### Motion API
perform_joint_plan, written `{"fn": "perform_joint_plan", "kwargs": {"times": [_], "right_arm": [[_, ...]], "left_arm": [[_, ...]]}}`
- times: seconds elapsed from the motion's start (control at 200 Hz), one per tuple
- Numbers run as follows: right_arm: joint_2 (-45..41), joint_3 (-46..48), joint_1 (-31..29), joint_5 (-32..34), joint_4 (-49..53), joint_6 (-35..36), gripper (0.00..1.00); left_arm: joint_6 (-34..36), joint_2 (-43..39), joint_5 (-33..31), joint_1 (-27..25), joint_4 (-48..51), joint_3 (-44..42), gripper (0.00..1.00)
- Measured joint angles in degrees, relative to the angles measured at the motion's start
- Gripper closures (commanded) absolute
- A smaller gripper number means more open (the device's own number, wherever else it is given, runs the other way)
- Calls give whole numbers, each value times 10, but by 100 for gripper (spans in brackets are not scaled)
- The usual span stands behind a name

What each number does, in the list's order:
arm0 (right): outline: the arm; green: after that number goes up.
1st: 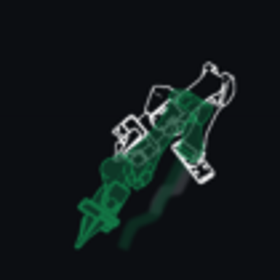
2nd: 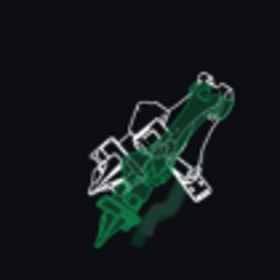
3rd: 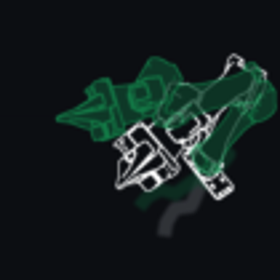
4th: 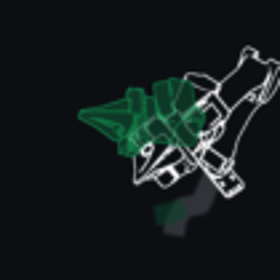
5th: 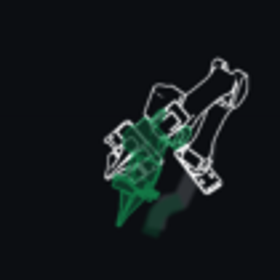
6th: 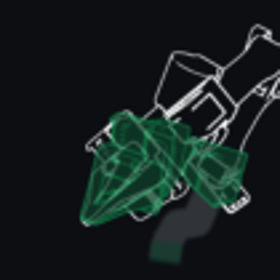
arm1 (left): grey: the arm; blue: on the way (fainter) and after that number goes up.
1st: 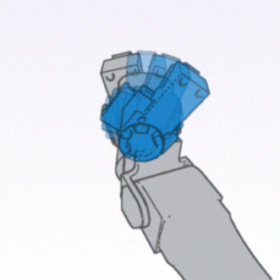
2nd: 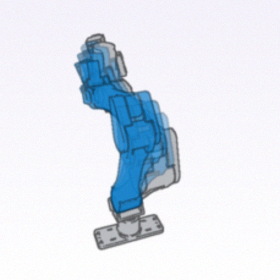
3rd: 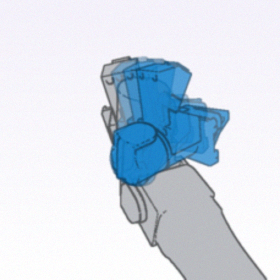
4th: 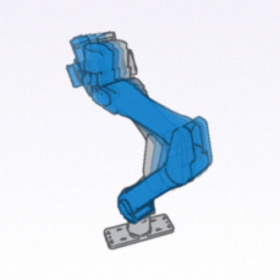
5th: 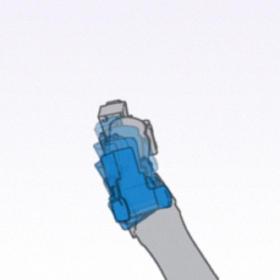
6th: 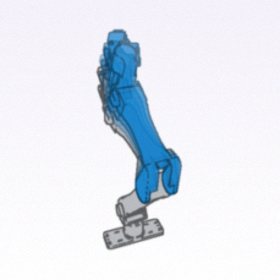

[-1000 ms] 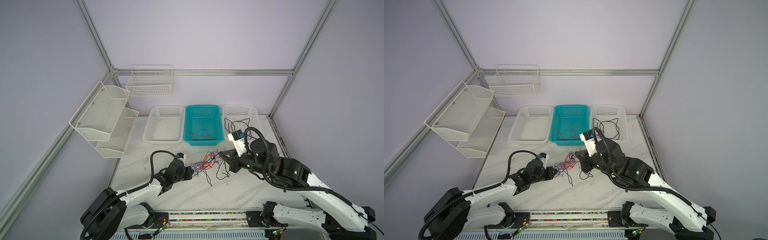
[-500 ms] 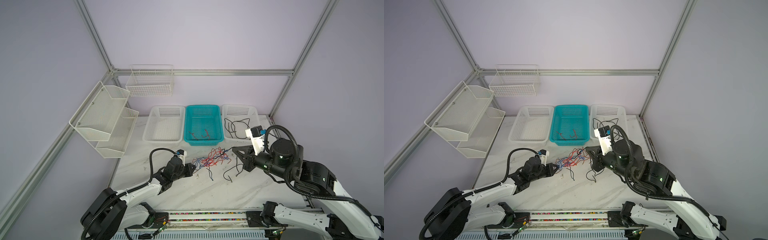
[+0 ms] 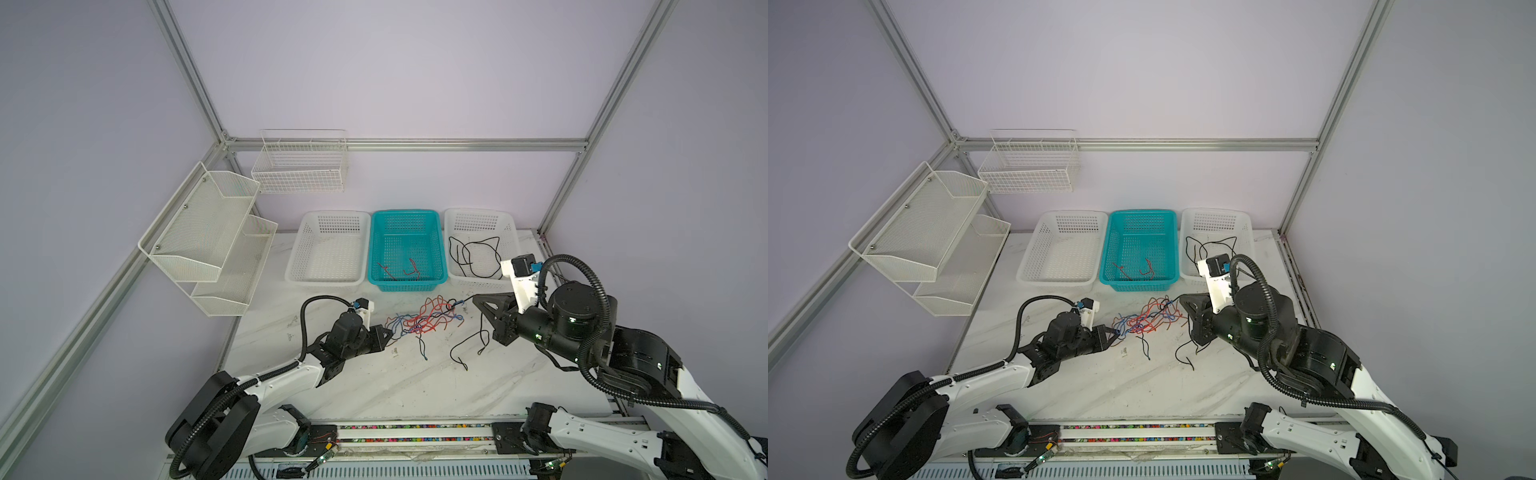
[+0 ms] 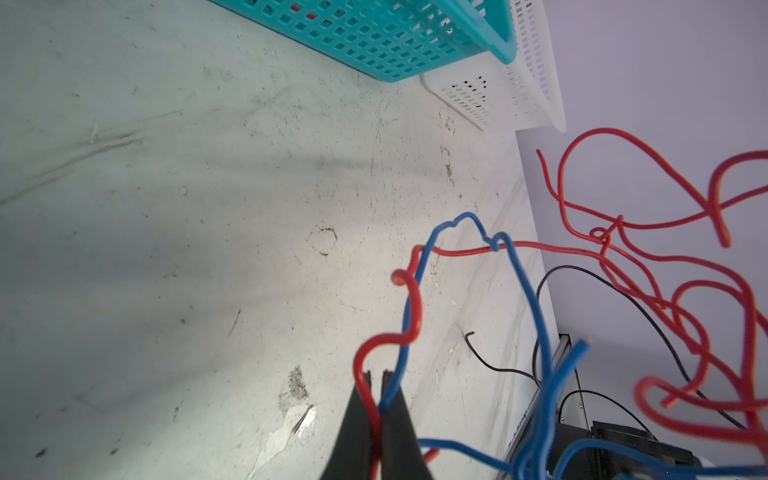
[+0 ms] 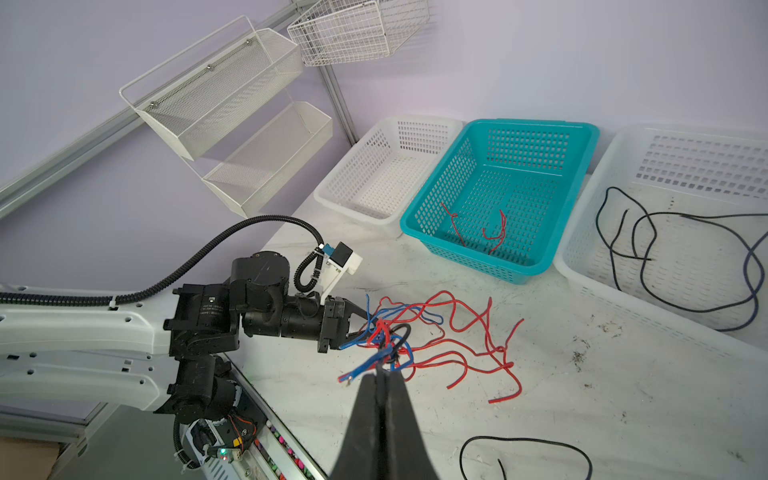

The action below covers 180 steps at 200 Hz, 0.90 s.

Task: Untangle the cables

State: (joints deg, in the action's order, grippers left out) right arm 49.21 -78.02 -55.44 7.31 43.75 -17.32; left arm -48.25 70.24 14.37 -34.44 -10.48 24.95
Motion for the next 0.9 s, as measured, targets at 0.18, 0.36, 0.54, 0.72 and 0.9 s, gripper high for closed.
{"fn": "perform_joint_plan", "kwargs": {"times": [0.18, 0.36, 0.54, 0.72, 0.9], "right_arm": [[13, 86, 1, -37, -87, -4, 100], [26, 136, 1, -80, -158, -6, 100], [55, 165, 1, -112, -201, -6, 100], [66, 180, 2, -138, -222, -5, 100], [68, 191, 2, -176, -253, -4, 100]], "left_arm": [[8, -41, 2, 13, 70, -11, 77], [17, -125, 8, 18, 128, -11, 51], [23, -192, 13, 18, 166, -11, 29], [30, -229, 28, 18, 177, -10, 24], [37, -224, 68, 18, 142, -10, 24]]}}
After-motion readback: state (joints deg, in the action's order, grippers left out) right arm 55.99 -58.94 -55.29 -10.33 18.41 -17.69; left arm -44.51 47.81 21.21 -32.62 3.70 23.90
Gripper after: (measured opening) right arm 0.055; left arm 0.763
